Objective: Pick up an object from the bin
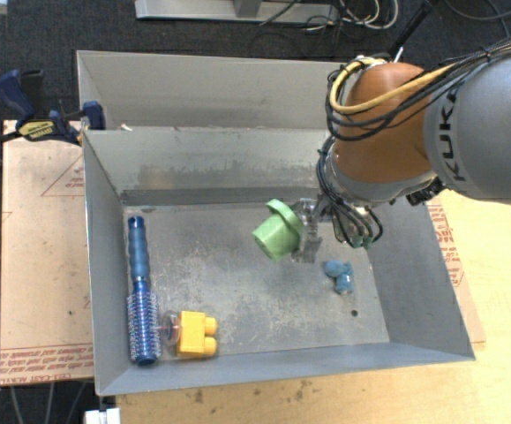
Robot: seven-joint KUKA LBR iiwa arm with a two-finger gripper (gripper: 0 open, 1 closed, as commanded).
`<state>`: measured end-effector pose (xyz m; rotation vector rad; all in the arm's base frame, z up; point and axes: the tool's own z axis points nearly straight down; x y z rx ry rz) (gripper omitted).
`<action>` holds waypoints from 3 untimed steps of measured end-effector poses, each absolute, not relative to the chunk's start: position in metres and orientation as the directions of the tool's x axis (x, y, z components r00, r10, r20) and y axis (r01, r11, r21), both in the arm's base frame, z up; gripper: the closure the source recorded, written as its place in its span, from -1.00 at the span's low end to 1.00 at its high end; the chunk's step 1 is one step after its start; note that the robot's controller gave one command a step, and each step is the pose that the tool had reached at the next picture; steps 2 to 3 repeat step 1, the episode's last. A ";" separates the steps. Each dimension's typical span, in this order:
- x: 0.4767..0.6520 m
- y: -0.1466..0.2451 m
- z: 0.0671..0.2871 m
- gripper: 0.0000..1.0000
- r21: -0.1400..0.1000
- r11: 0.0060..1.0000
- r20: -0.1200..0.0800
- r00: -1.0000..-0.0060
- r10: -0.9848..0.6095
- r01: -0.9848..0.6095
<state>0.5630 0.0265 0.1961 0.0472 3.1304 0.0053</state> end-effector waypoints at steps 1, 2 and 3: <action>0.562 -0.009 0.468 1.00 0.000 1.000 -0.013 -1.000 0.013 0.013; 0.562 -0.009 0.468 1.00 0.000 1.000 -0.013 -1.000 0.013 0.013; 0.562 -0.009 0.468 1.00 0.000 1.000 -0.013 -1.000 0.013 0.013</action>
Offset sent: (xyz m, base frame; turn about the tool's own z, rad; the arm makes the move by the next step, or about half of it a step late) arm -0.0024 -0.0357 0.2666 -0.0179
